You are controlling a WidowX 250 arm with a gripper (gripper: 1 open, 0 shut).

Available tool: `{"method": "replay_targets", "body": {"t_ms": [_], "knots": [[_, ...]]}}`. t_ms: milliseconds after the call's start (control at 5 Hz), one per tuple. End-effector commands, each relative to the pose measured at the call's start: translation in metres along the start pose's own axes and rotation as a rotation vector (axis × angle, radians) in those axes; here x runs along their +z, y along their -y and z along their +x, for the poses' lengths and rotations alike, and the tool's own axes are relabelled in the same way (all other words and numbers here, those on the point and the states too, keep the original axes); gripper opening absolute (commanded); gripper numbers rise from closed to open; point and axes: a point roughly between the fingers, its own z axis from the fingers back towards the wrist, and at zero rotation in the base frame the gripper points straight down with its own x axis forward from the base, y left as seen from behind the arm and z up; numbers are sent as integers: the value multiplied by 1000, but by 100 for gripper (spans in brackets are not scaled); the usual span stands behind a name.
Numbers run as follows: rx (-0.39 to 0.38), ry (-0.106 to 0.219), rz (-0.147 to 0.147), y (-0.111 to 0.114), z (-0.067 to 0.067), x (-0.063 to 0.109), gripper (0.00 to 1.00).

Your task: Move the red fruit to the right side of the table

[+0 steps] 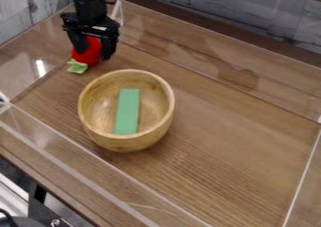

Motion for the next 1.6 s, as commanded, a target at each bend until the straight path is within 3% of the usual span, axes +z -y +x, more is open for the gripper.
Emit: {"method": "replay_targets", "body": {"t_ms": [0,200,400,800,1000,1200,1400], "knots": [[80,38,12,-10,-3,10,100],[161,38,12,-21,2,2,100],[185,42,8,-34,-2,8,0],[333,94,-48,1,6,70,0],[293,104,-94,21,7,101,0],[226,94,-119,53,4,116,0],[150,84,-129,92,-4,118,0]]}}
